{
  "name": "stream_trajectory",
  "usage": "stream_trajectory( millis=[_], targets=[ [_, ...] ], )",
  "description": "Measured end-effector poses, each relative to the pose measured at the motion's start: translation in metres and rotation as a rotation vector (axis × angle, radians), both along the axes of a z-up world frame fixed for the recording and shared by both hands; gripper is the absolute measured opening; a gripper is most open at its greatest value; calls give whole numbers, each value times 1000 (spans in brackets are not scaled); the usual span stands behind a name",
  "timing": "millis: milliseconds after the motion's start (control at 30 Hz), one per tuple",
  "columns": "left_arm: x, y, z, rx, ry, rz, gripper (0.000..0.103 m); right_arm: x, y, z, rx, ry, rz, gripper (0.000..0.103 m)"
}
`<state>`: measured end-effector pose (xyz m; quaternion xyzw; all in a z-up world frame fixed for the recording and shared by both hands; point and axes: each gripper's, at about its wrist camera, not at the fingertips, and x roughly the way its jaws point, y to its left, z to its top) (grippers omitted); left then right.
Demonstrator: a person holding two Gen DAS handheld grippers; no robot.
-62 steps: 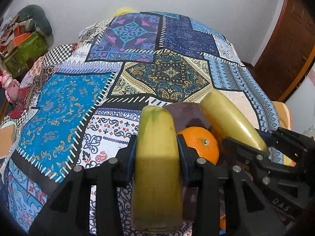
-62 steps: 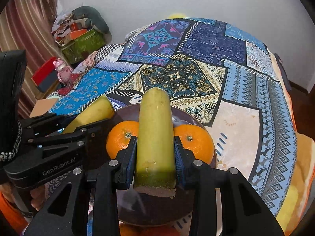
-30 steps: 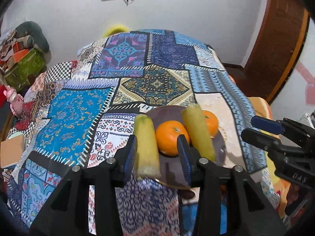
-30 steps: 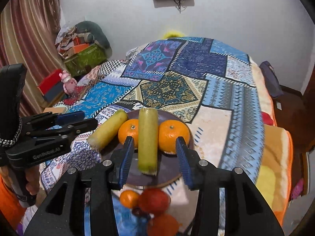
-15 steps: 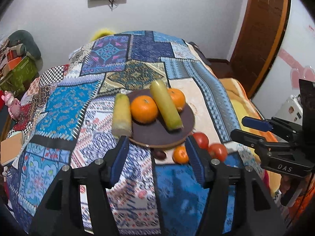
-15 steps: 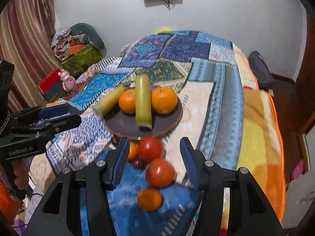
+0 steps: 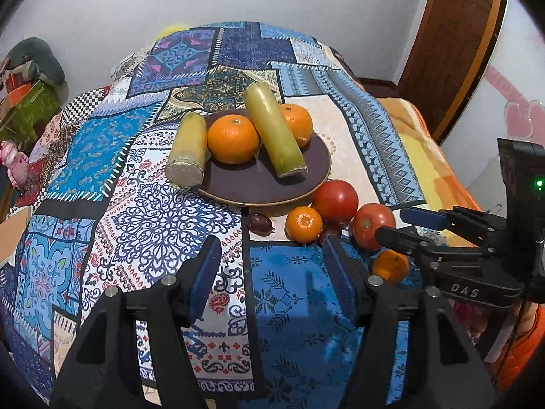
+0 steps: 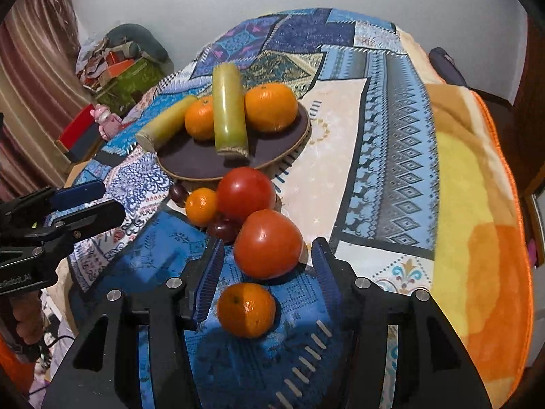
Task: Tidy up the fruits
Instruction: 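Grasp a red tomato with the right tool while the left tool grasps another tomato, then lower the tomato onto the plate with the right tool while the left tool places its tomato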
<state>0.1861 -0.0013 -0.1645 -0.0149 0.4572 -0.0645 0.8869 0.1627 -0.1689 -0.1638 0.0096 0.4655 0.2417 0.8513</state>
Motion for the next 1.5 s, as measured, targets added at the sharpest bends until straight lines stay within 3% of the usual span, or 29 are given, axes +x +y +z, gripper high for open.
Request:
stream_trajectory(
  millis=[367, 1000, 1267, 1500],
  targets=[
    [28, -21, -15, 9, 40, -46, 62, 4, -2, -13, 37, 32, 23, 46],
    [73, -76, -42, 36, 82, -139, 61, 8, -59, 14, 42, -55, -90, 45],
    [73, -89, -45, 77, 68, -175, 54, 9, -60, 14, 54, -47, -92, 45],
    [72, -85, -45, 42, 82, -170, 54, 10, -60, 13, 56, -46, -86, 45]
  ],
)
